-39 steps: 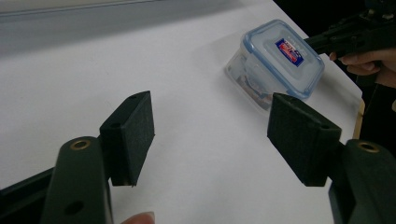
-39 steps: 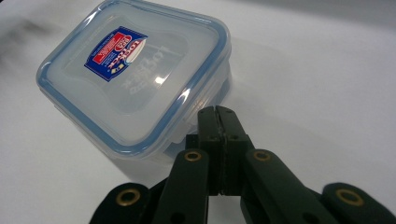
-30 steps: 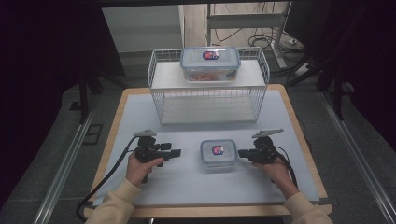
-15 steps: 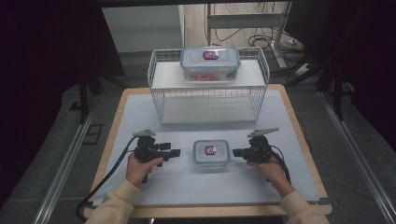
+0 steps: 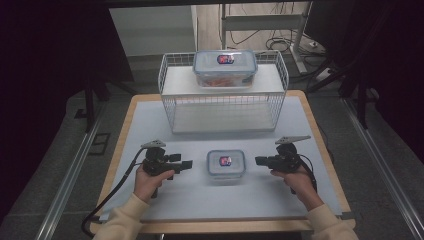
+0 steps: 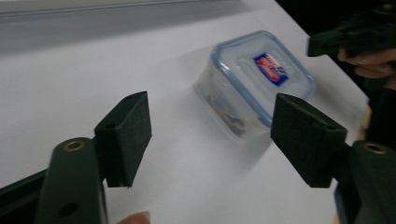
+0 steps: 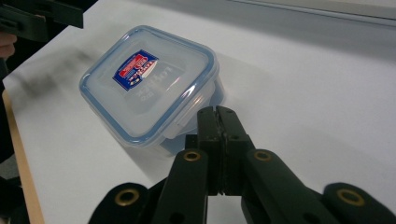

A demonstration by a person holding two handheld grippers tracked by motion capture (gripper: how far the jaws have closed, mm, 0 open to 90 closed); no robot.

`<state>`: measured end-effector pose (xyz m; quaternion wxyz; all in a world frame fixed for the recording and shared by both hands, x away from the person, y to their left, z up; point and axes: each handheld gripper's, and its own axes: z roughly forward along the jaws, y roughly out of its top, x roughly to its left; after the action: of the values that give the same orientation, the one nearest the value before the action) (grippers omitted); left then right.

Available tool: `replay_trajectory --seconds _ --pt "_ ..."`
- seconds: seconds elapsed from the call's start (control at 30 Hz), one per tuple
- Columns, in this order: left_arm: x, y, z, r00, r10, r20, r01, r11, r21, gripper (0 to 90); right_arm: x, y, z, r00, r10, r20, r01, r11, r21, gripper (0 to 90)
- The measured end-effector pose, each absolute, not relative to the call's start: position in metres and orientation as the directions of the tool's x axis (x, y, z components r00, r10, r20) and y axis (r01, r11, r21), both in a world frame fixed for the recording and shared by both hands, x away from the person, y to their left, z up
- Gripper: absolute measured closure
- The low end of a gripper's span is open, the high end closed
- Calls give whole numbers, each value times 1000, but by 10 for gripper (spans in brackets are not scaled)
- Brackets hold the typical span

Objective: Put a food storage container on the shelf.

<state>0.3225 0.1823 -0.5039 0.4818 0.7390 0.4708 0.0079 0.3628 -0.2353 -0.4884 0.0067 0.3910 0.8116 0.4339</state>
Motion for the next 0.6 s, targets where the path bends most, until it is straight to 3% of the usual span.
replay_trajectory --seconds 0.13,0.23,0.4,0.6 --pt "323 178 -504 531 711 -462 713 -80 696 194 363 -236 -488 -690 633 351 636 300 711 759" --pt "324 171 -504 528 697 -486 727 -75 682 165 362 -236 -487 -691 620 372 637 280 718 566" --pt "328 155 -507 542 667 -512 742 -93 664 164 364 -232 -488 -679 592 435 667 250 702 356" --pt "336 134 -516 542 627 -560 773 -112 624 165 368 -223 -492 -660 565 495 704 234 671 300"
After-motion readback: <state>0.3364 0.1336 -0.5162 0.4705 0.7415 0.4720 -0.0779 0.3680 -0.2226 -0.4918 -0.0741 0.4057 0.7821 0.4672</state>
